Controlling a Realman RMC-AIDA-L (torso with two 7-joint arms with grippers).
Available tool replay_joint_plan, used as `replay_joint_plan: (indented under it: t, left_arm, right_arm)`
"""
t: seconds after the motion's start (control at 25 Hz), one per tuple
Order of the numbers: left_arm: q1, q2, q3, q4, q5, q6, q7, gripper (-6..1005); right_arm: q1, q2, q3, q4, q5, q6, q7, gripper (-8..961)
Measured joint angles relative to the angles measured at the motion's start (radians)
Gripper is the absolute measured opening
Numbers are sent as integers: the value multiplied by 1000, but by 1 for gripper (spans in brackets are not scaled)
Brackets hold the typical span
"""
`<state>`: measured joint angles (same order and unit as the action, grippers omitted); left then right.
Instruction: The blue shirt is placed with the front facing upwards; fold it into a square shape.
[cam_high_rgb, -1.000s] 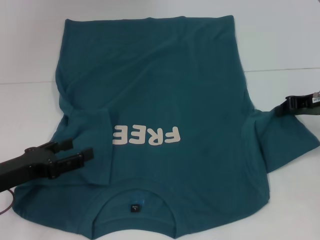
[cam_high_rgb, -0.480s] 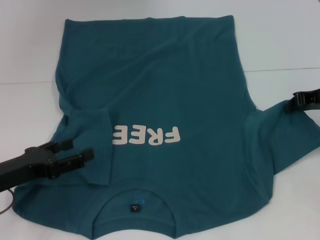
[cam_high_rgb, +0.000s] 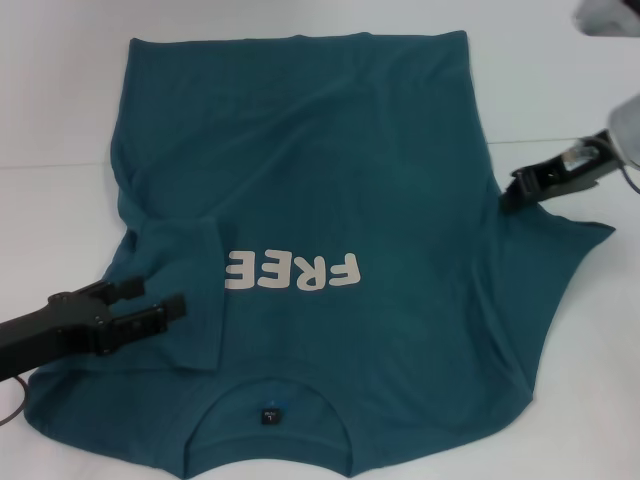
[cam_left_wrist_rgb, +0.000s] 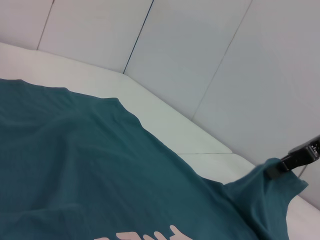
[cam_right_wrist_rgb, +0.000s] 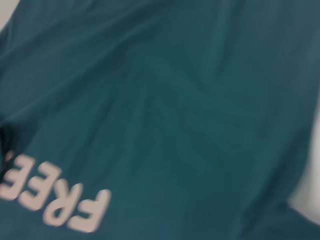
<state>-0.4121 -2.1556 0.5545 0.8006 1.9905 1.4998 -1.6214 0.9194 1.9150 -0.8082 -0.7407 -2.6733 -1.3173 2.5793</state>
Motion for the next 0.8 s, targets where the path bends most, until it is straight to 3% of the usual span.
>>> replay_joint_plan:
  t: [0.28, 0.52, 0.6, 0.8]
  left_arm:
    - [-2, 2, -1, 4, 1, -1, 0, 888]
    - [-6, 2, 2, 5, 1, -4, 0, 888]
    - [-7, 3, -1, 5, 1, -5, 0, 888]
    - [-8, 7, -1, 7, 1, -6, 0, 888]
  right_arm:
    - [144, 74, -105, 17, -105, -6, 81, 158]
    - [211, 124, -158, 84, -120, 26, 111, 175]
    - [224, 135, -159, 92, -120, 31, 116, 180]
    - [234, 143, -152, 69, -117, 3, 120, 362]
